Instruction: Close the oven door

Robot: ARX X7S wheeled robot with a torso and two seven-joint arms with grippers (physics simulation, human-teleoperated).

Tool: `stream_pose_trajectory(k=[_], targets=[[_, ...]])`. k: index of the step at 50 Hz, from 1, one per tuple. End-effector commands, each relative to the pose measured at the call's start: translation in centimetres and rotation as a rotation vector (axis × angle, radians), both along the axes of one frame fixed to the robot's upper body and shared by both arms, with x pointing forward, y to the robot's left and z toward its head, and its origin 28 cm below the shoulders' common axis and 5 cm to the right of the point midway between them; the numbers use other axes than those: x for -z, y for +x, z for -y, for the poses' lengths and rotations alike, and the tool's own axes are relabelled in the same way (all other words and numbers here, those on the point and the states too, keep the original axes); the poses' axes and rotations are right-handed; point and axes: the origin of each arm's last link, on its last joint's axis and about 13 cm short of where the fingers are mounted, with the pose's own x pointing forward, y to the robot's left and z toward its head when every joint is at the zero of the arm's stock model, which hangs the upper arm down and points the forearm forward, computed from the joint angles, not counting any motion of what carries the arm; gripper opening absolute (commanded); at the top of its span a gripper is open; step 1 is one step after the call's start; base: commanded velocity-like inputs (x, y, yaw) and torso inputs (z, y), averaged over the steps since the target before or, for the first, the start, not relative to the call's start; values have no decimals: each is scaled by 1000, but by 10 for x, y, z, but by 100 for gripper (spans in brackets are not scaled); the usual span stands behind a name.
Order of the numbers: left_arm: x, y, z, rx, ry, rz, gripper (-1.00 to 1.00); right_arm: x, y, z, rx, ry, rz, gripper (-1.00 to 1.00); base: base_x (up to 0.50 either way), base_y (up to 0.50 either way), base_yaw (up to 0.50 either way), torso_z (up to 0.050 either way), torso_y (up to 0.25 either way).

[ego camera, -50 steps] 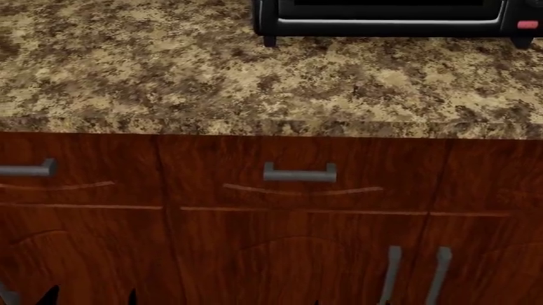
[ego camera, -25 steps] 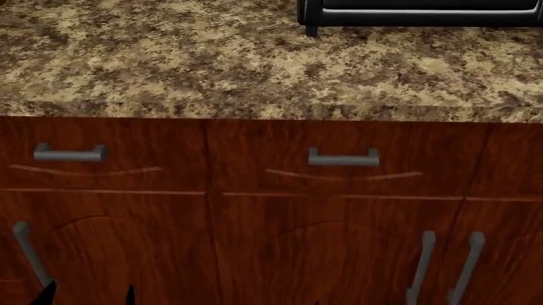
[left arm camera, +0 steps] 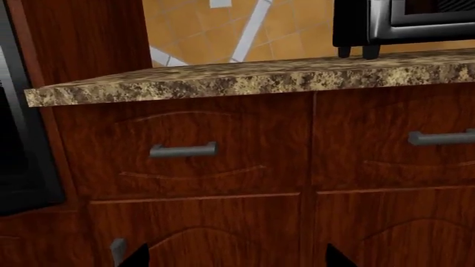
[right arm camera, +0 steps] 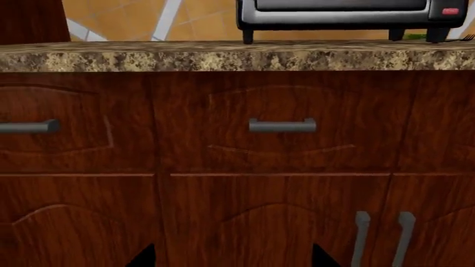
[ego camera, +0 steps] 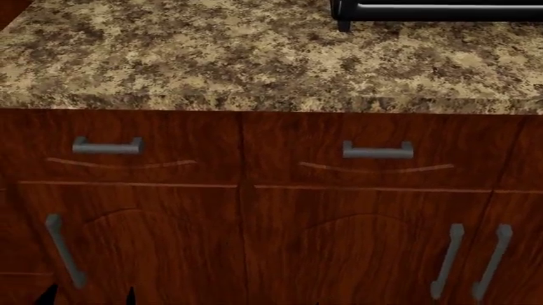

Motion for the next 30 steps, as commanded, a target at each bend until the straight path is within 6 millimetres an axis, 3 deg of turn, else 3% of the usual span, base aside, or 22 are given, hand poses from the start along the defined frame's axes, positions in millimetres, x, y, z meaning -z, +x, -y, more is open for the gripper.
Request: stream_pose_trajectory(k=[1,13,30], targets=[[-1,0,0,1,1,-5,100,0,0,0,3,-10,2,100,-47,223,0,0,0],[0,0,1,0,32,13,100,1,0,0,9,-19,7,100,-47,283,0,0,0],[0,0,0,-4,9,6,100,2,0,1,10,-16,14,100,0,0,0,-6,0]])
